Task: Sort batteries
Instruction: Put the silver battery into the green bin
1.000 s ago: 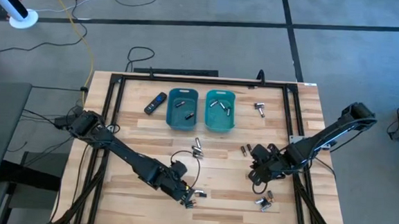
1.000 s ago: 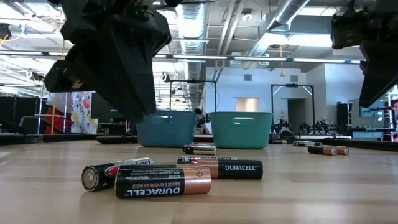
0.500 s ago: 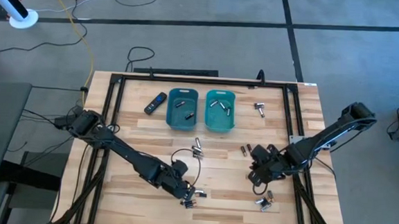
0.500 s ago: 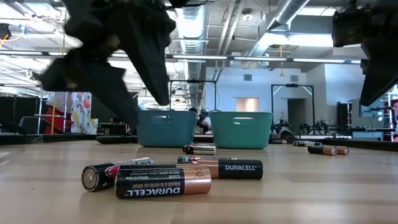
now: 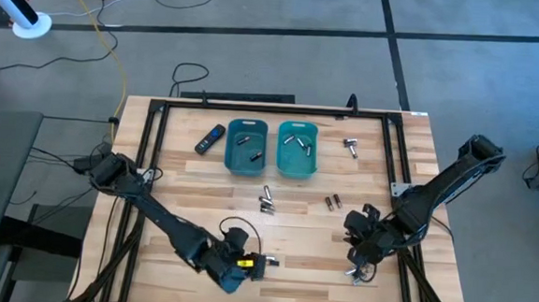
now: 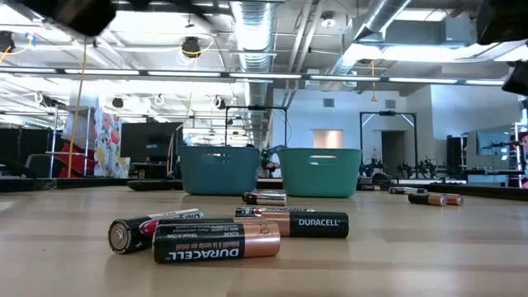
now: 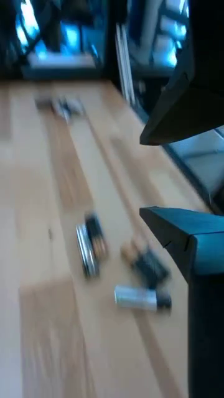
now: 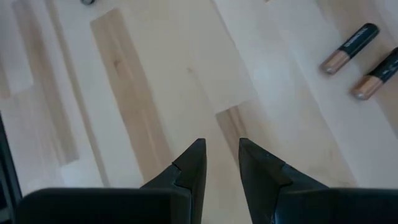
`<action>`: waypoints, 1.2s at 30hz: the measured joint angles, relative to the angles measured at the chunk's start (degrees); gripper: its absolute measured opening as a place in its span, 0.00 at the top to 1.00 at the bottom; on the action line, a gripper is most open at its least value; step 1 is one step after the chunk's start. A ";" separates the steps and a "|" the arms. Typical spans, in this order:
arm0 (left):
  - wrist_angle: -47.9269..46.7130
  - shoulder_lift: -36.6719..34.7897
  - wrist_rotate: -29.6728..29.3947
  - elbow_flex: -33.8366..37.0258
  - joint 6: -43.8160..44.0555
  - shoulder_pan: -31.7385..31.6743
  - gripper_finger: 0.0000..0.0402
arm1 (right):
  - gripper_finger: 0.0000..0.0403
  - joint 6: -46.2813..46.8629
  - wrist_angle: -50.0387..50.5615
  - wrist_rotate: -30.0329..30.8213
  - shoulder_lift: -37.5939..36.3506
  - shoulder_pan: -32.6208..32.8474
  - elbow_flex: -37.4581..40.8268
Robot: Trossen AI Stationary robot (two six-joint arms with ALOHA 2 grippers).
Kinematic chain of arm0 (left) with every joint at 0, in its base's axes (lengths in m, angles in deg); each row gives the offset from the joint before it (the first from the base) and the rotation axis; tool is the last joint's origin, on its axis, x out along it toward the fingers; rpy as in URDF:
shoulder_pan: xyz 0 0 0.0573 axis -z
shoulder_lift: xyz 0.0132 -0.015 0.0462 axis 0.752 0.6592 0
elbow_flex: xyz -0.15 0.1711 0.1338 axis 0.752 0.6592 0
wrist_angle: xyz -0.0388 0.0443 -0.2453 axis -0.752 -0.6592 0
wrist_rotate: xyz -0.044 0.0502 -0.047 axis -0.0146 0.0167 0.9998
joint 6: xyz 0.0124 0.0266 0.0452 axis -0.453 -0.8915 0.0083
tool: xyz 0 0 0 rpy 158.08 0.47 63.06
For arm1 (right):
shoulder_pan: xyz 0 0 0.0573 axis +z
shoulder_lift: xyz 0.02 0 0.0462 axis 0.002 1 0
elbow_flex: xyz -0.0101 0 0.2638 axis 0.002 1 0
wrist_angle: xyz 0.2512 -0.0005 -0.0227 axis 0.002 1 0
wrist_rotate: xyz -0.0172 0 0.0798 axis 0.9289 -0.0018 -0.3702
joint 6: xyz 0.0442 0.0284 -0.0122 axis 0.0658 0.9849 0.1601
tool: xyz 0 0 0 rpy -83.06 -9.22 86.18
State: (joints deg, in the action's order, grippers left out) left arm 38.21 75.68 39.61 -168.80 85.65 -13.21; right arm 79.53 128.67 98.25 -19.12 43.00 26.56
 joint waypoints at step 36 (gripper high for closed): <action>-49.35 27.23 23.12 -36.91 -6.40 -5.23 0.58 | 0.72 0.17 -4.31 -0.02 -0.02 4.84 4.18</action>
State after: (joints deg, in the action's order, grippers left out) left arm -11.14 102.91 62.73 -205.71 79.25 -18.44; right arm 79.71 124.35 98.23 -19.14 47.84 30.75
